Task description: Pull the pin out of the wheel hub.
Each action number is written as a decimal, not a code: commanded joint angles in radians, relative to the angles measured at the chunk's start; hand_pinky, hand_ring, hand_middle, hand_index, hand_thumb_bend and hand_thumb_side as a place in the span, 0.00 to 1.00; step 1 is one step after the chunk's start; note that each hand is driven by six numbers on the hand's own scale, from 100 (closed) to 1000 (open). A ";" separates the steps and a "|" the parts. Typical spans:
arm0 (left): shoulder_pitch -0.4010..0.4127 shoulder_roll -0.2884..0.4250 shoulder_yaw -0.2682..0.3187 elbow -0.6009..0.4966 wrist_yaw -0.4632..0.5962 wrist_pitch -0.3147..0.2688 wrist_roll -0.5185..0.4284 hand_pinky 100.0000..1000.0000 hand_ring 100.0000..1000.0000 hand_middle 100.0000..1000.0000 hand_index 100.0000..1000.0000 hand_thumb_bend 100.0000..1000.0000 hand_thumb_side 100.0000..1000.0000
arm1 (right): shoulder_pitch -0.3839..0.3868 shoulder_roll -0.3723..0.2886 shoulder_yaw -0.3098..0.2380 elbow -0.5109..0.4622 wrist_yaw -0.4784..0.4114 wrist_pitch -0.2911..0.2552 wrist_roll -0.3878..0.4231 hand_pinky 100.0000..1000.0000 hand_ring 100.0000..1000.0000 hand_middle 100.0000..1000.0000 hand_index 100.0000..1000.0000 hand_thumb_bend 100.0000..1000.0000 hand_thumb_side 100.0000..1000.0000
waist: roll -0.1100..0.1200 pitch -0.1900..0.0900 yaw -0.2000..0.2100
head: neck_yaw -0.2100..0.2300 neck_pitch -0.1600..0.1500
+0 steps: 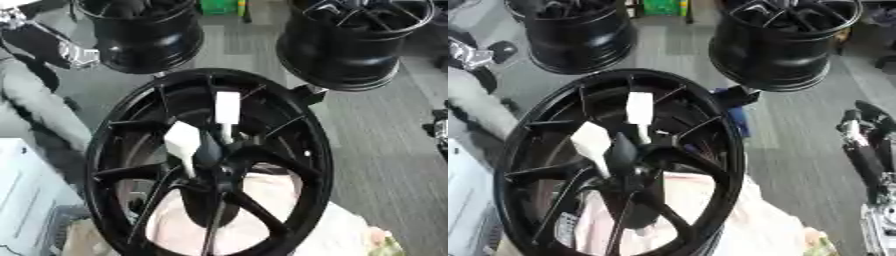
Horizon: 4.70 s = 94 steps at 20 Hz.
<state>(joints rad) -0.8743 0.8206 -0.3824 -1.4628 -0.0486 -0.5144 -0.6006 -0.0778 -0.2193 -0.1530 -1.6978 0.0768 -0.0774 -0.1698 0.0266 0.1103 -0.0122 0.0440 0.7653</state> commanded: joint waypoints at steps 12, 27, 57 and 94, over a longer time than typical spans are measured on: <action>-0.109 -0.102 -0.199 0.074 -0.122 -0.349 -0.306 0.76 0.71 0.74 0.83 0.32 0.23 | 0.001 -0.035 0.001 -0.006 0.006 -0.002 0.006 0.69 0.60 0.66 0.81 0.00 0.47 | 0.005 -0.025 0.002 | -0.016 0.005; -0.078 -0.075 -0.305 0.042 -0.219 -0.393 -0.306 0.75 0.72 0.75 0.84 0.43 0.37 | 0.003 -0.037 -0.001 -0.004 0.007 -0.002 0.008 0.69 0.60 0.66 0.81 0.00 0.47 | 0.010 -0.028 0.004 | -0.015 0.005; -0.034 -0.115 -0.312 0.130 -0.070 -0.338 -0.306 0.59 0.37 0.38 0.52 0.07 0.20 | 0.004 -0.033 -0.003 -0.001 0.005 -0.003 0.011 0.70 0.60 0.66 0.81 0.00 0.47 | 0.006 -0.028 0.004 | -0.014 0.005; 0.310 0.020 0.449 0.695 -0.452 0.014 0.185 0.78 0.78 0.86 0.92 0.41 0.70 | 0.004 -0.020 -0.020 0.002 0.005 -0.001 -0.002 0.70 0.60 0.65 0.81 0.00 0.47 | -0.017 -0.016 0.036 | -0.023 0.005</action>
<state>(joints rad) -0.5546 0.8178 0.0478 -0.7692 -0.4804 -0.5044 -0.4458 -0.0621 -0.2308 -0.1666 -1.6856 0.0781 -0.0787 -0.1685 0.0070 0.1027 0.0245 0.0218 0.7653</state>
